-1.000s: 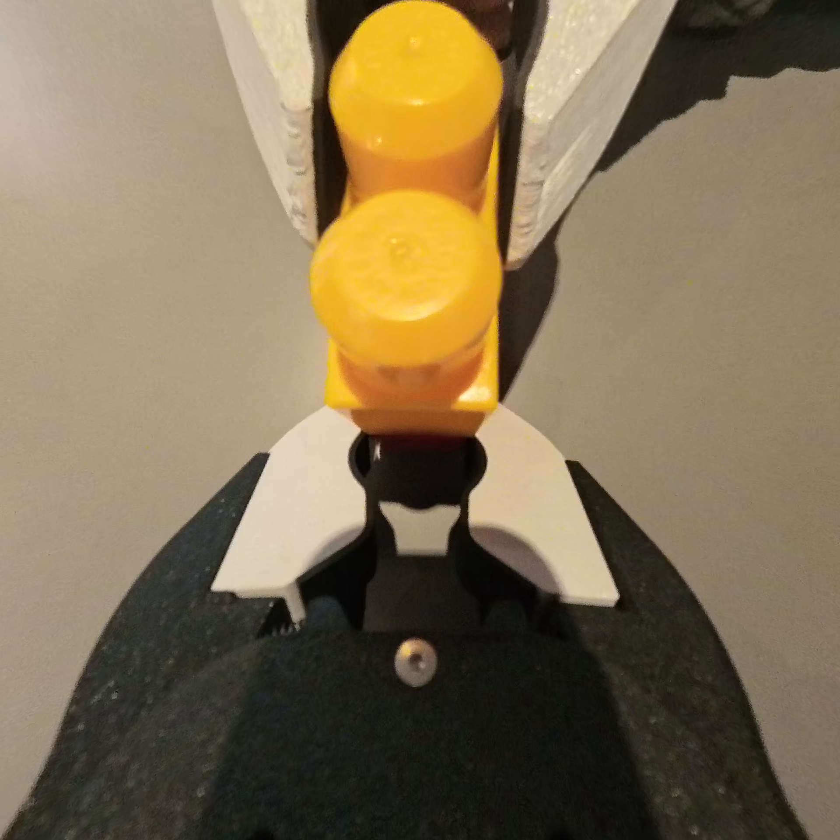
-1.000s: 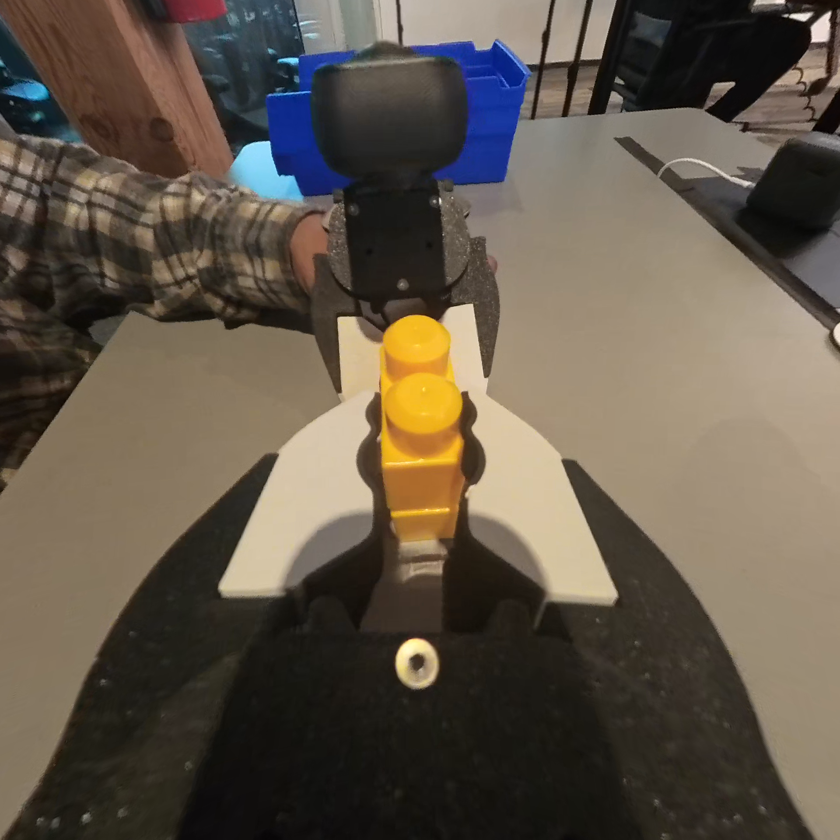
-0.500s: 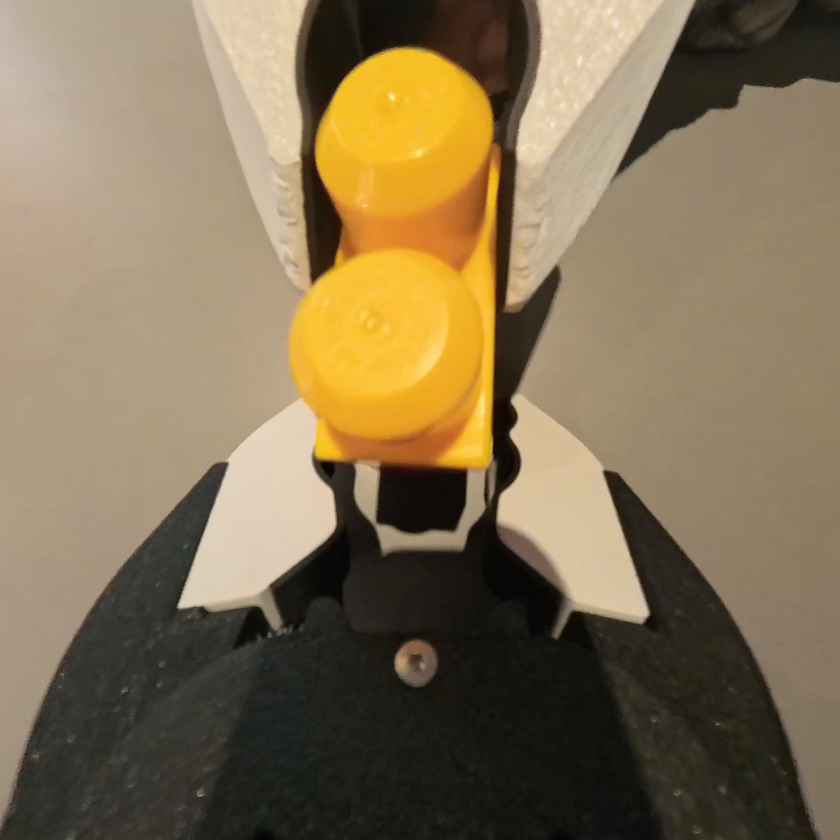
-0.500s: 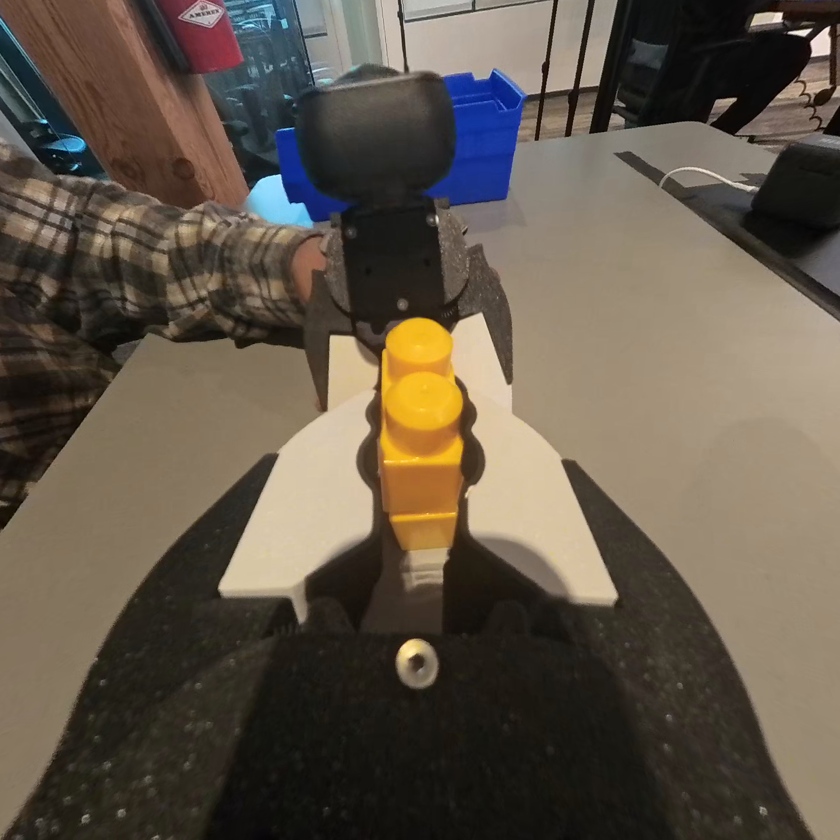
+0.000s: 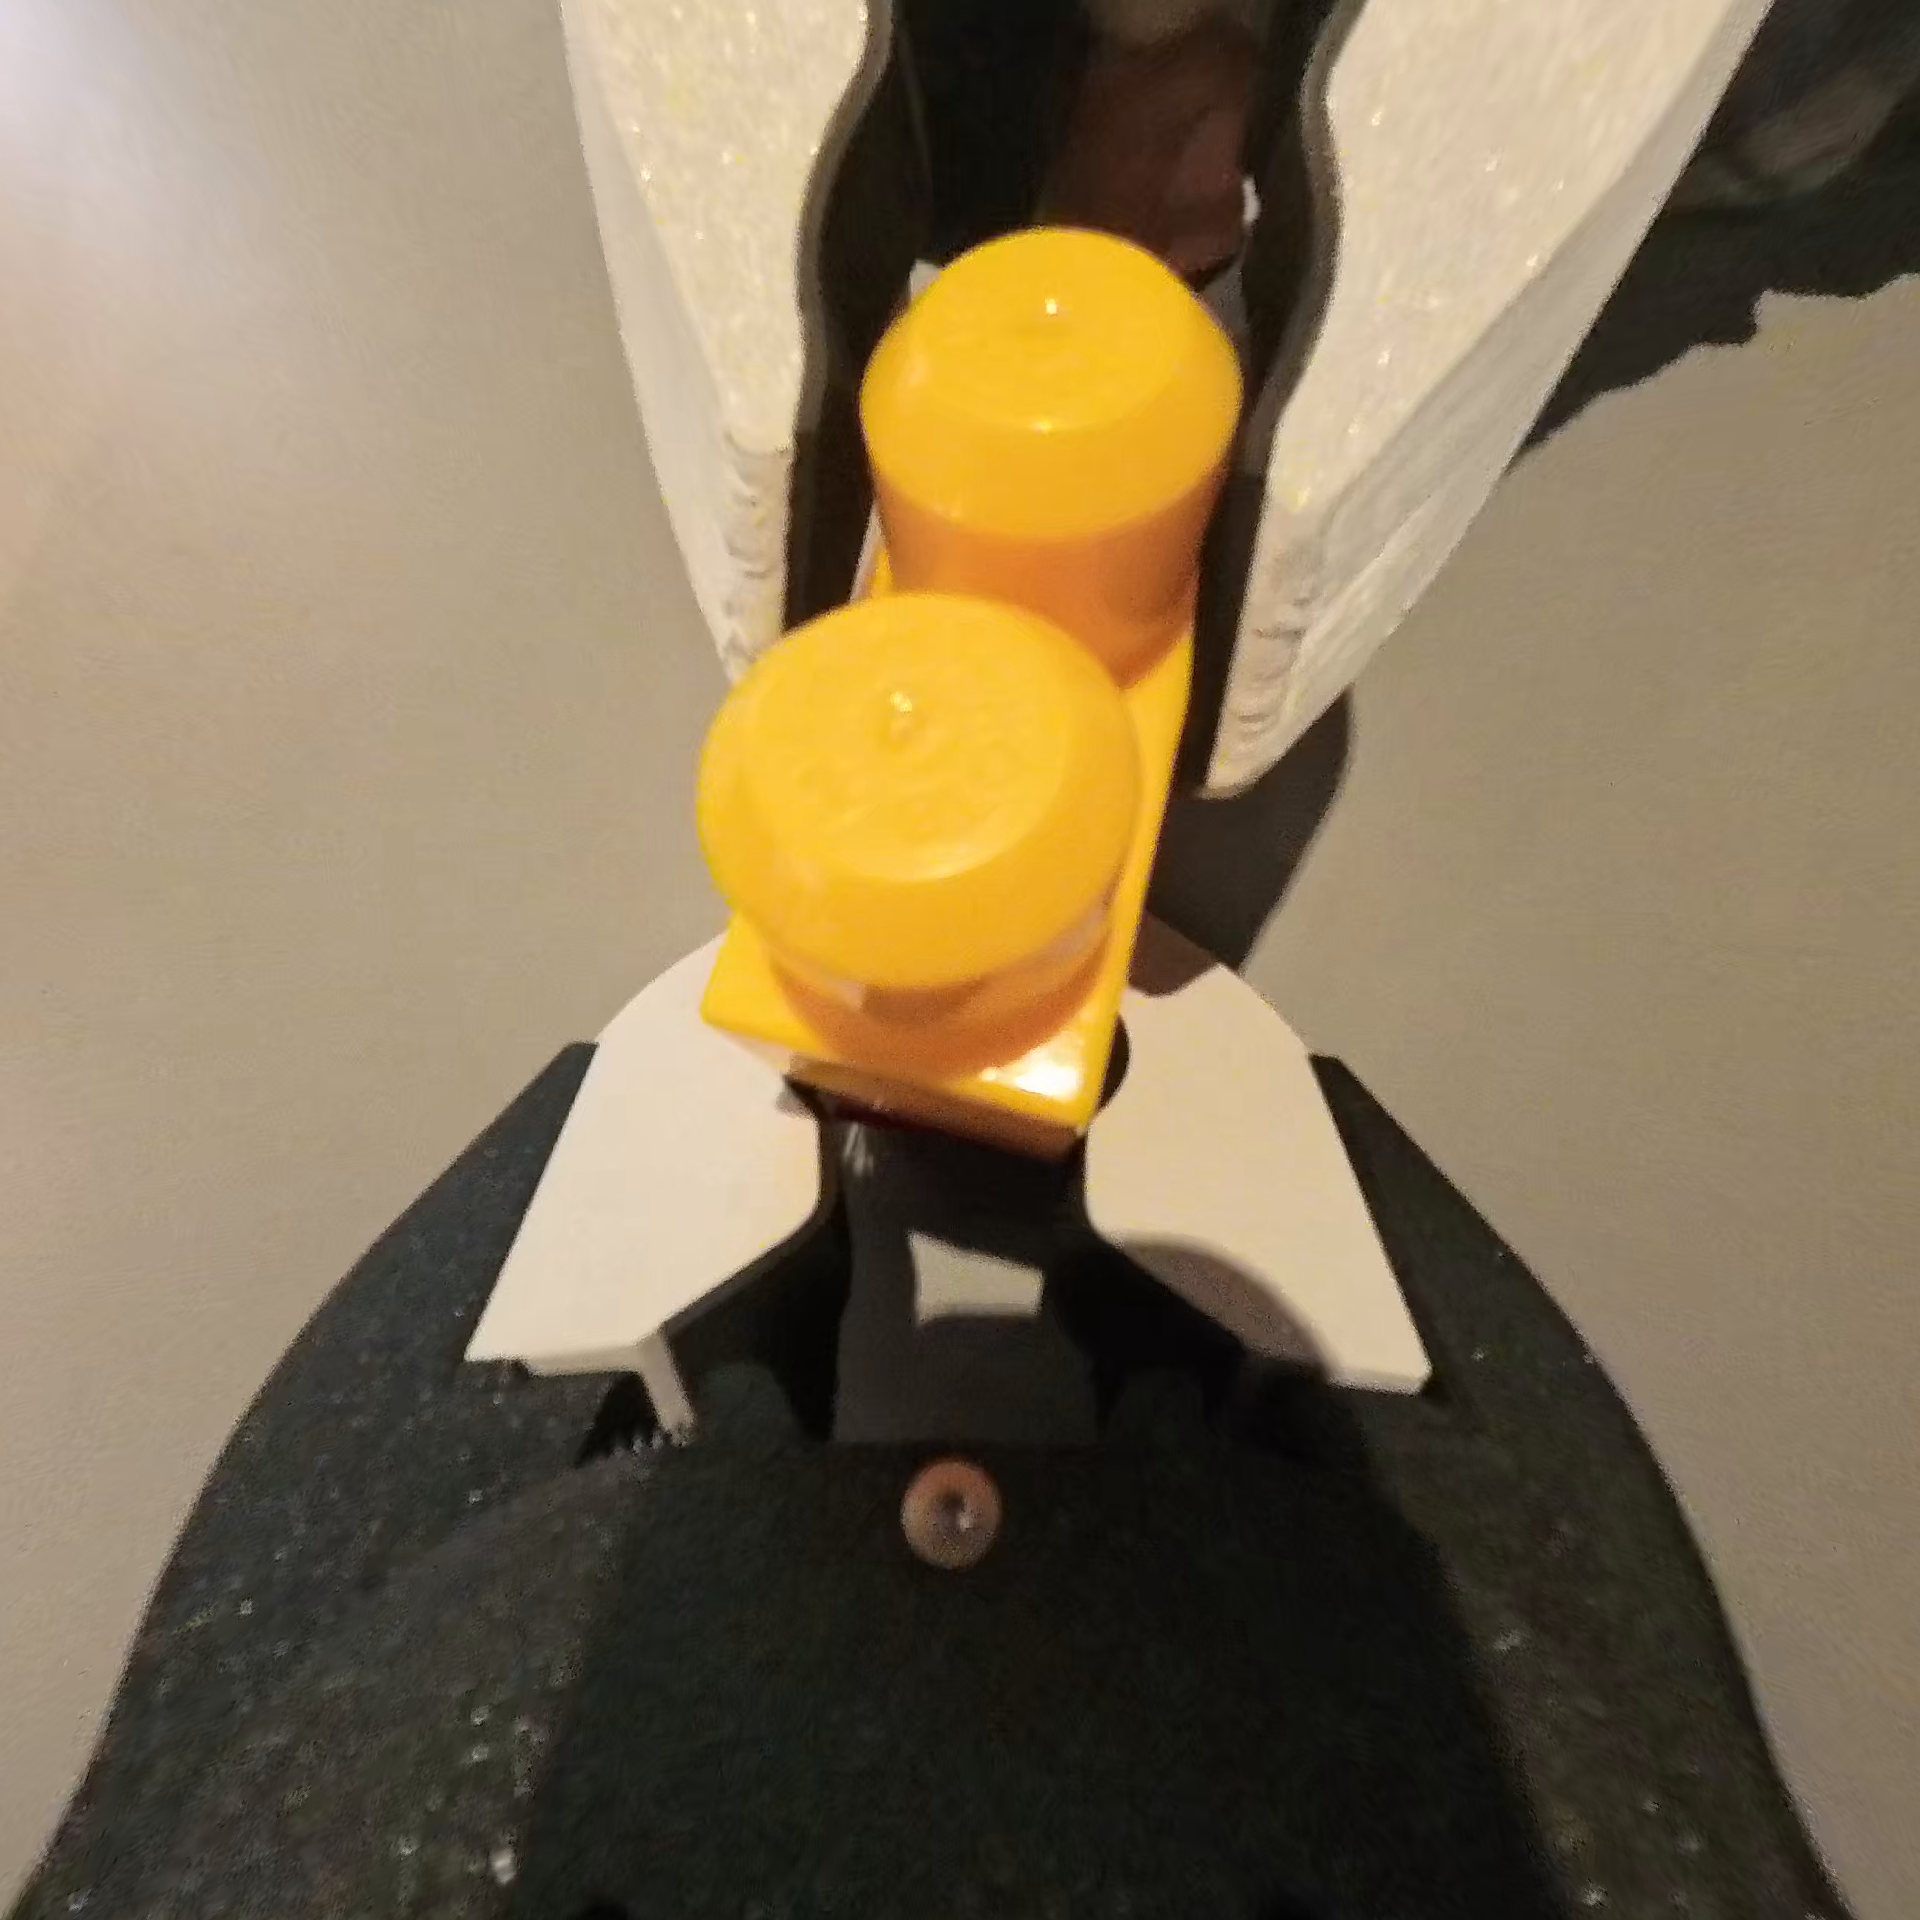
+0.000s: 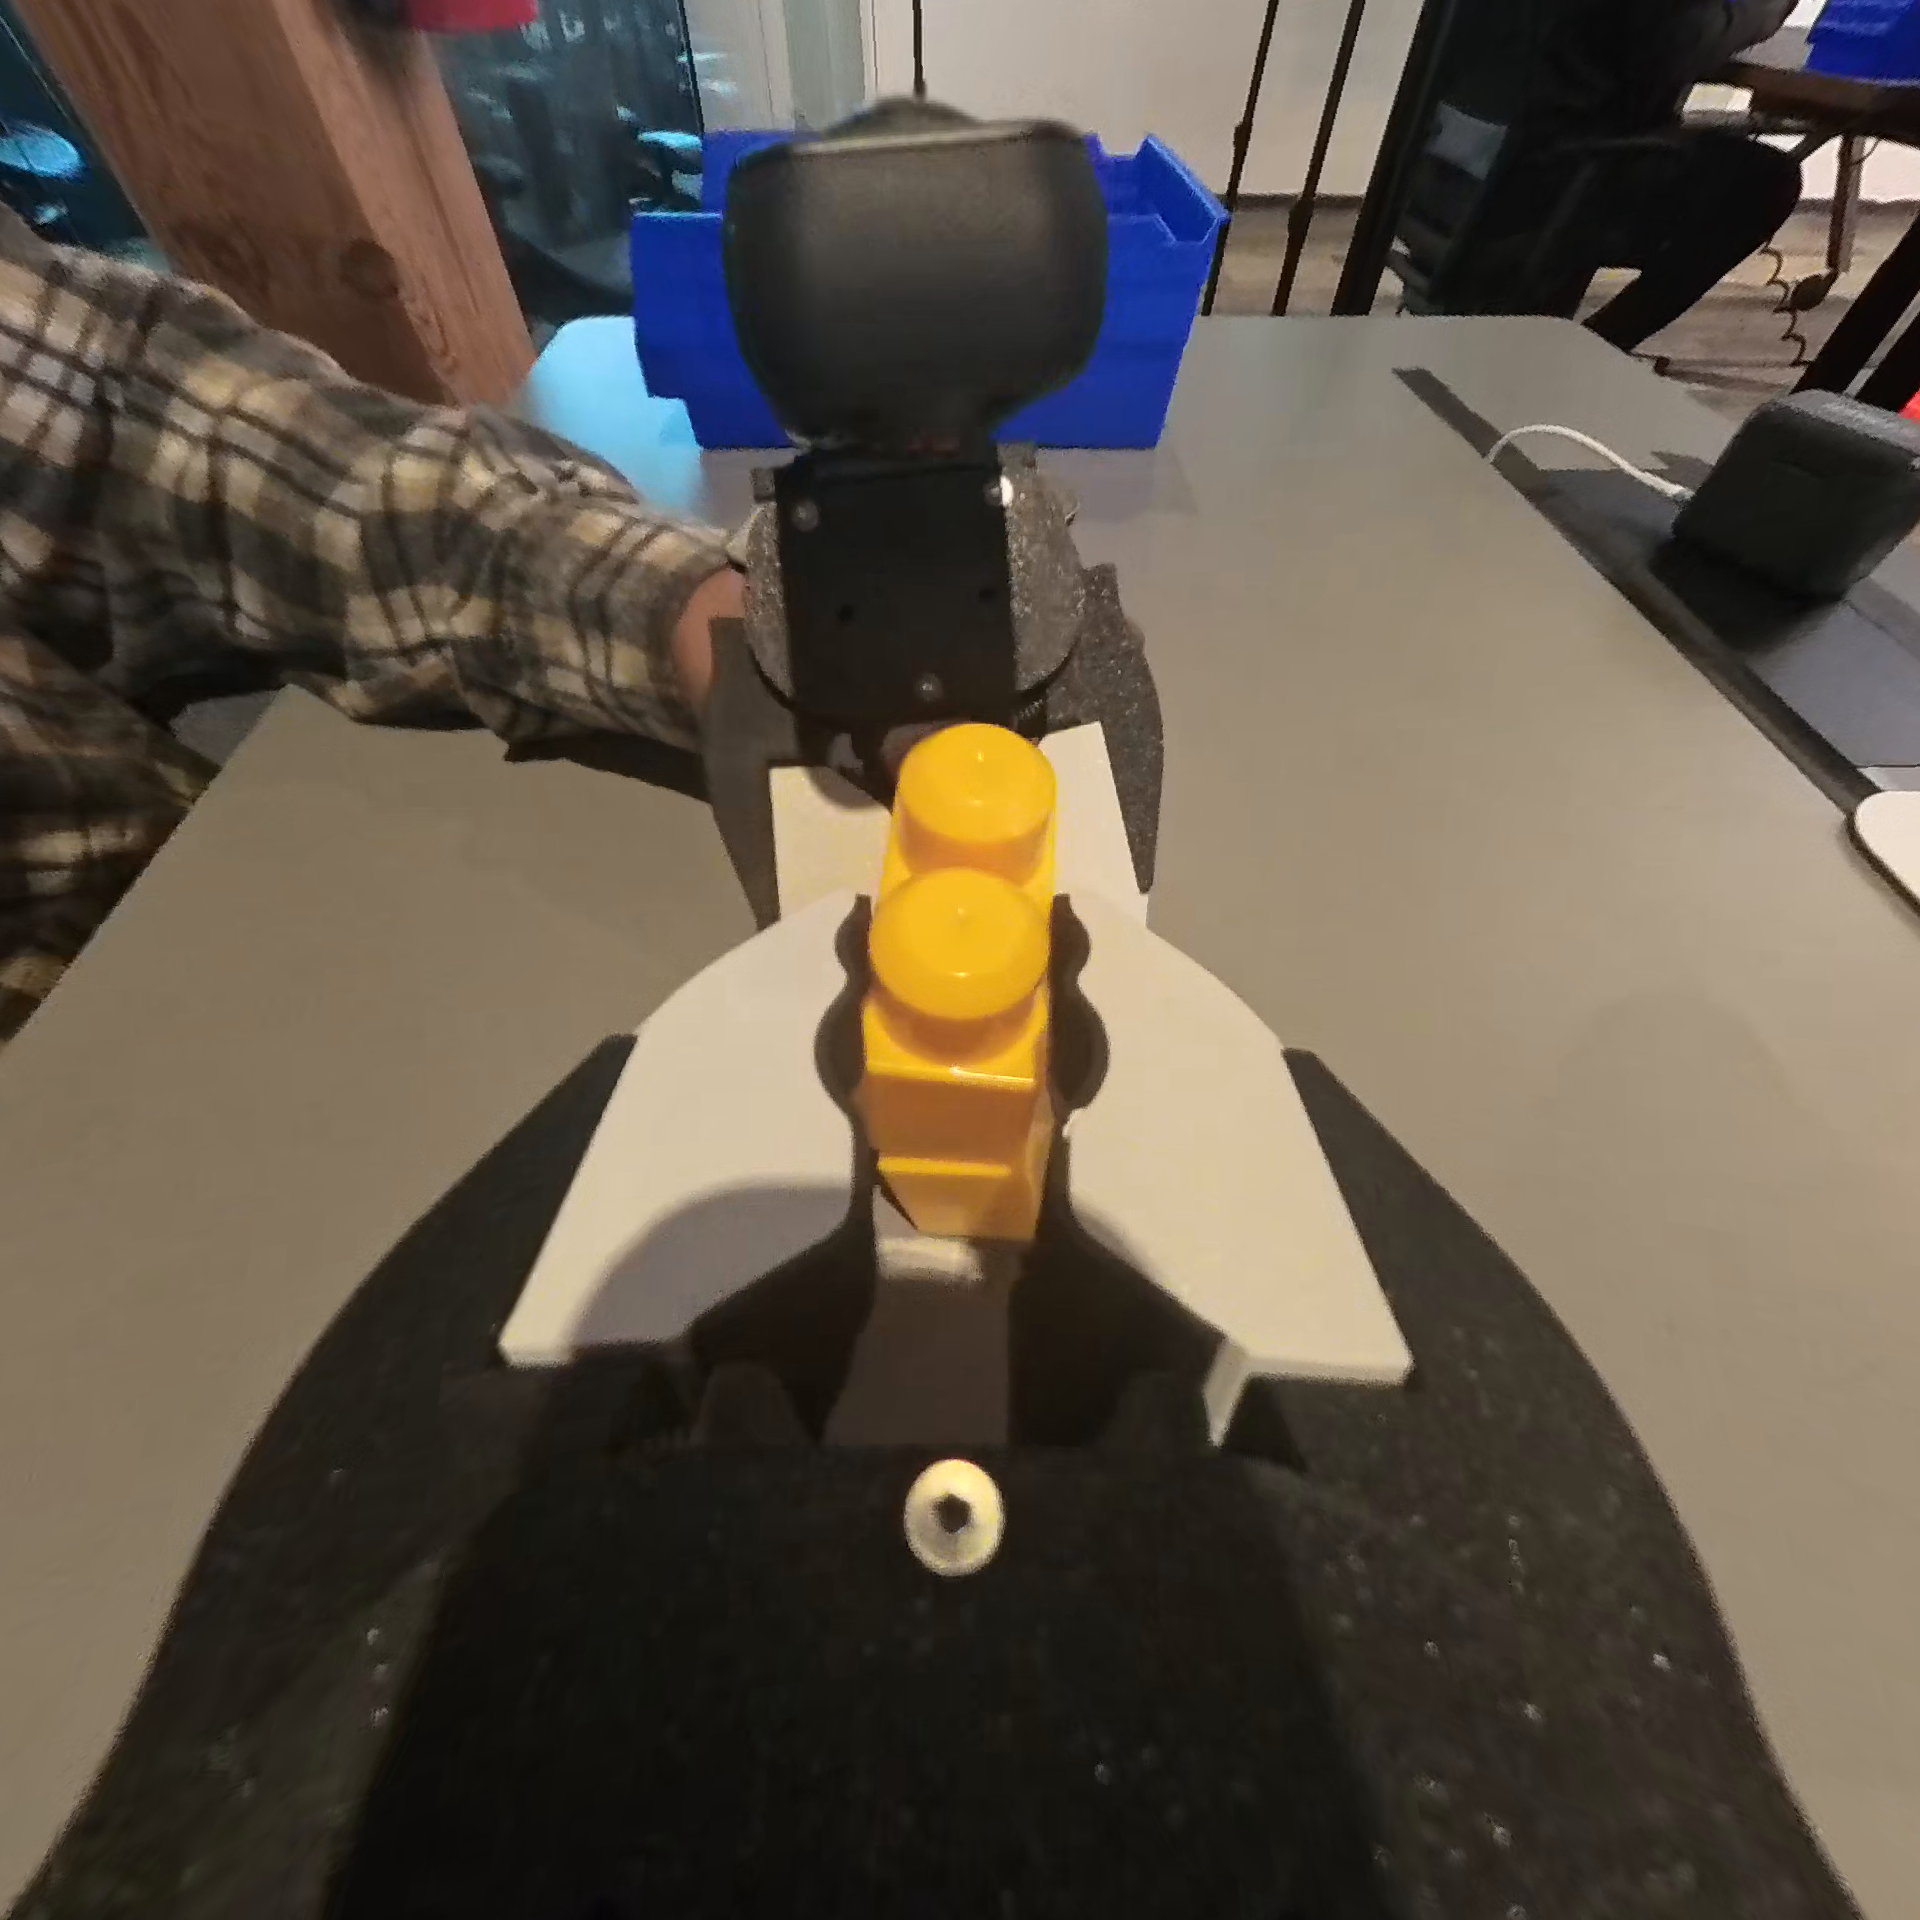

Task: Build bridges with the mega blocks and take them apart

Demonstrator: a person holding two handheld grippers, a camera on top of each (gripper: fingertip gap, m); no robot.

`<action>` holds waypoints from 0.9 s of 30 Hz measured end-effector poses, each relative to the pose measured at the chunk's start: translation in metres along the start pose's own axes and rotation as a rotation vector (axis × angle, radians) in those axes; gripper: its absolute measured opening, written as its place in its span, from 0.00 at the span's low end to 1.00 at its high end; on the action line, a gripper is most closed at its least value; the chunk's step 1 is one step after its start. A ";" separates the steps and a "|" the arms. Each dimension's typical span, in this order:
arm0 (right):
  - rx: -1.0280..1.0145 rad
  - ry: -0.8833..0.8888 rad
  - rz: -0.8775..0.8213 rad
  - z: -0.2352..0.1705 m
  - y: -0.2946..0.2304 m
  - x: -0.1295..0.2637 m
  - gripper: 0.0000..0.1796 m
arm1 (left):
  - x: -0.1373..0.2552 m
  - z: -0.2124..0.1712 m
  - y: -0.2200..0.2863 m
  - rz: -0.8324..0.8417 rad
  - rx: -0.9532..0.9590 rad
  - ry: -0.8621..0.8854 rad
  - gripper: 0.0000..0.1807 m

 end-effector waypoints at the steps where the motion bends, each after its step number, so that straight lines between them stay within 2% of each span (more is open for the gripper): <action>1: -0.016 0.001 -0.003 0.000 0.000 0.000 0.18 | 0.000 0.000 0.000 -0.004 0.001 -0.002 0.25; 10: -0.022 -0.119 0.011 0.006 0.005 -0.005 0.18 | -0.003 -0.003 -0.003 -0.054 0.039 -0.042 0.27; 18: -0.072 -0.096 0.032 0.001 0.010 -0.004 0.18 | 0.000 -0.004 -0.004 -0.087 0.043 -0.039 0.28; 25: -0.030 -0.223 0.041 0.006 0.009 -0.010 0.19 | 0.011 -0.011 0.000 -0.099 0.014 -0.064 0.39; 27: -0.016 -0.246 0.037 0.007 0.008 -0.011 0.19 | 0.020 -0.014 -0.002 -0.100 0.030 -0.058 0.40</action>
Point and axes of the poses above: each gripper's, where its closed fingertips meet, x back along the fingers, z out of its top, y = z × x across the jaws, the point moved 9 cm from there along x, back along the fingers, and after that the axes turned 13 degrees about y, right-handed, at the moved point
